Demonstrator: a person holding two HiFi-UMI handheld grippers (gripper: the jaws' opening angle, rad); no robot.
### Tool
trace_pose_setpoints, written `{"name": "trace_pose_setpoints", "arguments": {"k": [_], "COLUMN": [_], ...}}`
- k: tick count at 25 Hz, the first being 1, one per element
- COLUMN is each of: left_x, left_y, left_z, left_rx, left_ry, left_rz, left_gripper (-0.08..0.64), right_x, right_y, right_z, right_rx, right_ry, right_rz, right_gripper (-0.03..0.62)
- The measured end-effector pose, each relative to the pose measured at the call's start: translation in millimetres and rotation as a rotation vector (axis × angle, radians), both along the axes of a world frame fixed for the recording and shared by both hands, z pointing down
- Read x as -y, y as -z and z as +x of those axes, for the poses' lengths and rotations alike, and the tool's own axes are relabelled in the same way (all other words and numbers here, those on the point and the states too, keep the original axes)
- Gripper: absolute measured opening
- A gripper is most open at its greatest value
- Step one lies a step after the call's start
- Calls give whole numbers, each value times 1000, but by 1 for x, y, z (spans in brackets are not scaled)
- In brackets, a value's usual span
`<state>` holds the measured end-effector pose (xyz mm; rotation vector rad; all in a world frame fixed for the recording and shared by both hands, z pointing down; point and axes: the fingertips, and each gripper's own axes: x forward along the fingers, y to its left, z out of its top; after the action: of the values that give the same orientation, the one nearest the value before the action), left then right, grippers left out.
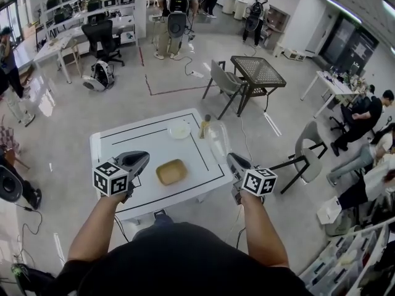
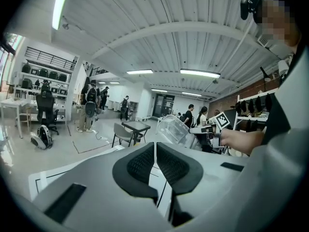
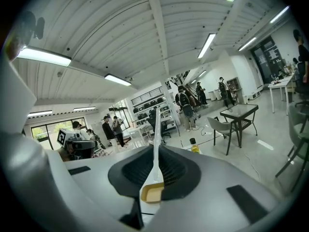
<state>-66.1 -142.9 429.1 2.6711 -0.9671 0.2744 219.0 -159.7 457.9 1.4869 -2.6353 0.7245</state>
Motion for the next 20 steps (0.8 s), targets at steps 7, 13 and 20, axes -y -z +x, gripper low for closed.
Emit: {"name": "trace_pose_setpoints", "arguments": {"k": [7, 13, 20], "left_x": [6, 1, -12], "left_y": [23, 20, 20], "left_z": [-16, -22, -9], "left_rx": [-9, -17, -7], "left_ry": [11, 12, -13], "left_rz": [35, 31, 27], "left_gripper": [34, 34, 34], "right_x": [-7, -14, -26], "right_y": [24, 27, 28], "right_z": [-5, -9, -7], "right_rx": [7, 2, 1], "right_ry": [-33, -33, -22], "right_rz": [43, 54, 53], "right_gripper": [46, 46, 46]}}
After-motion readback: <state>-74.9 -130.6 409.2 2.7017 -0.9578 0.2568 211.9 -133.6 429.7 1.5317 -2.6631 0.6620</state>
